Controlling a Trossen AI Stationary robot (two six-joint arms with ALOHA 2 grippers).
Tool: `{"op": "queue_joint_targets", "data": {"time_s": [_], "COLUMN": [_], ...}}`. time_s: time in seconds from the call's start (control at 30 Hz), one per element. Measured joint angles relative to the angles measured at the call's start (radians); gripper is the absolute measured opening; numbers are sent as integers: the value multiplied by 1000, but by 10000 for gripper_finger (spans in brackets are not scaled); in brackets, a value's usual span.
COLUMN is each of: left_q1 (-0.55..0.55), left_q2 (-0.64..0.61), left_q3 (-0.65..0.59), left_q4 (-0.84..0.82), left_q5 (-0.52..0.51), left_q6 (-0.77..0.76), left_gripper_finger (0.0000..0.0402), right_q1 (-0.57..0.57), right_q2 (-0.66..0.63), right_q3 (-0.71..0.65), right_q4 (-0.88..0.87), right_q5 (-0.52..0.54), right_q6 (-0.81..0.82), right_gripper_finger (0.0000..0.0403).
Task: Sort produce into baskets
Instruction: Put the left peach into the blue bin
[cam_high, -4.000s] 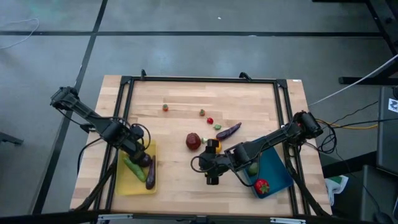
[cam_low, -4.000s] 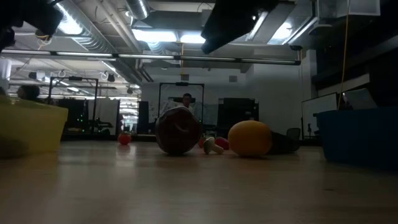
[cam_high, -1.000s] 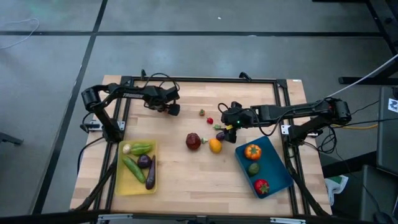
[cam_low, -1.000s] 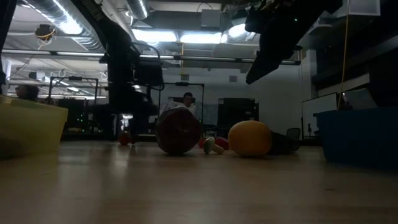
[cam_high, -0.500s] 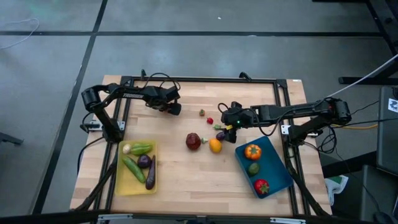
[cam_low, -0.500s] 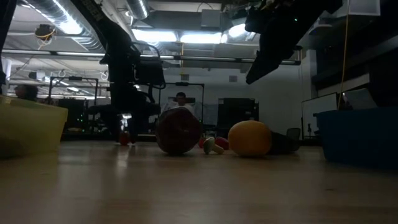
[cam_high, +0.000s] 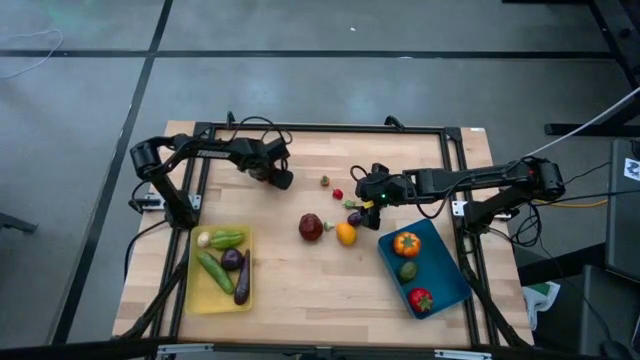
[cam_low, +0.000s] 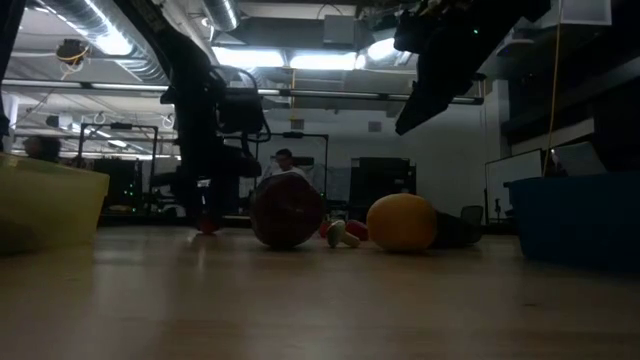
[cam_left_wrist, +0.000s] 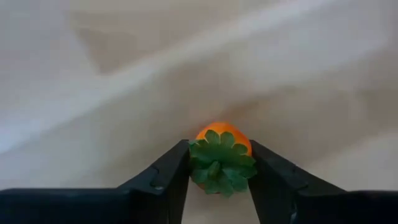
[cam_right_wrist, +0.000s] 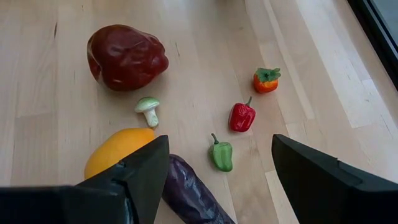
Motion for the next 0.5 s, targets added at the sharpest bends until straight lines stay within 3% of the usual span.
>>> {"op": "queue_joint_targets", "data": {"time_s": [0.37, 0.5], "left_q1": [-60, -103], "left_q2": [-63, -73], "left_q3": [10, 10], "left_q4": [193, 298], "left_q5": [433, 511], "left_q6": [87, 47], "left_gripper_finger": [141, 143], "right_q1": [1, 1], "right_q2": [0, 0], "right_q3": [0, 0], "right_q4": [83, 168], "right_q5": [-4, -27], "right_q6": [-74, -125], "right_gripper_finger": [280, 280]}}
